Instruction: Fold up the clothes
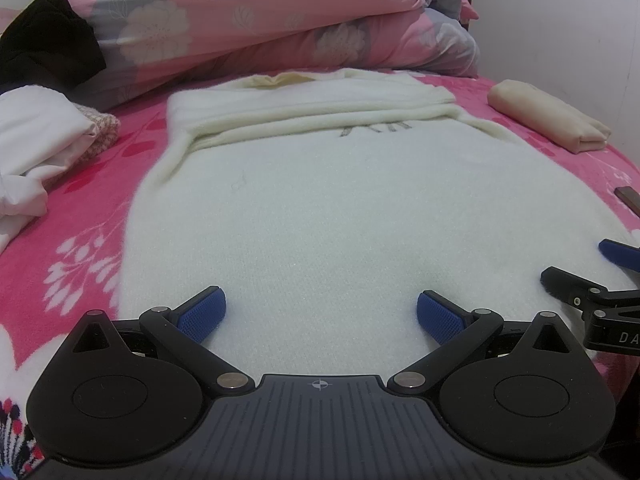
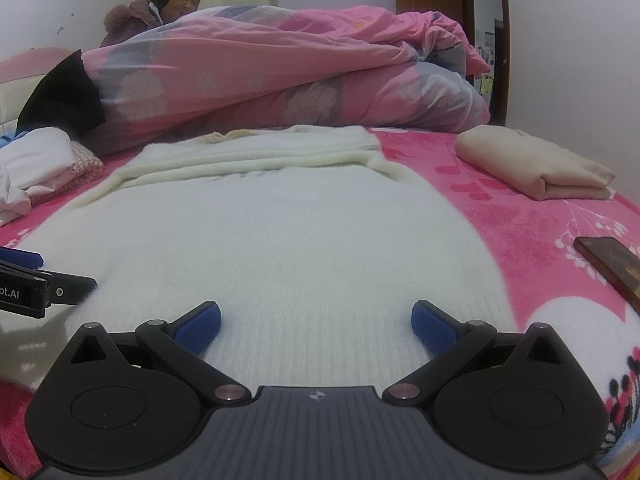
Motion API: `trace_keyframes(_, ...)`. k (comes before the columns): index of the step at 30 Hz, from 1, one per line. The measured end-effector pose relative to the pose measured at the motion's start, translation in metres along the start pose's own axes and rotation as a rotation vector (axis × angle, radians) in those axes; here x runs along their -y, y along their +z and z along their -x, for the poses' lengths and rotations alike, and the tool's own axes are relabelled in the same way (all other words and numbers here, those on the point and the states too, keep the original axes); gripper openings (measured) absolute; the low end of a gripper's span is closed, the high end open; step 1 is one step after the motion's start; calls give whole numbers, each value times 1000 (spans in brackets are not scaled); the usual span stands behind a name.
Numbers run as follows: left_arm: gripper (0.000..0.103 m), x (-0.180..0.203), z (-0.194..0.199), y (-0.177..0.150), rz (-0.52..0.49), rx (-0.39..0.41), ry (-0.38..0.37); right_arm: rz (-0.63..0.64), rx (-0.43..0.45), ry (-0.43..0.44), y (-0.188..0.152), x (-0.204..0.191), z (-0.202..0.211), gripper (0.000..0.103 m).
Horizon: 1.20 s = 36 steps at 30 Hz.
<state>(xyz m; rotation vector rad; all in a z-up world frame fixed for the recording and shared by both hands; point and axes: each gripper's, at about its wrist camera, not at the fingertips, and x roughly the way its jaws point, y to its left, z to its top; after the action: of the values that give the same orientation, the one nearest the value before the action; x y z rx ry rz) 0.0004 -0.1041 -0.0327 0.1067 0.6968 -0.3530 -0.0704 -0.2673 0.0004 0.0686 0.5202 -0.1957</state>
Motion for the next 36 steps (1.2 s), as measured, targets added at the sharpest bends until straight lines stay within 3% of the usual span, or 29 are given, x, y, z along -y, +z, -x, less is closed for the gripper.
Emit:
trace_keyframes(29,103,0,2,-1,11,5,9,0,11,4,-1,1,0,103)
trace_keyframes(36,103,-14,16,3,65,1,-51,-4,9,9,-1,0,1,103)
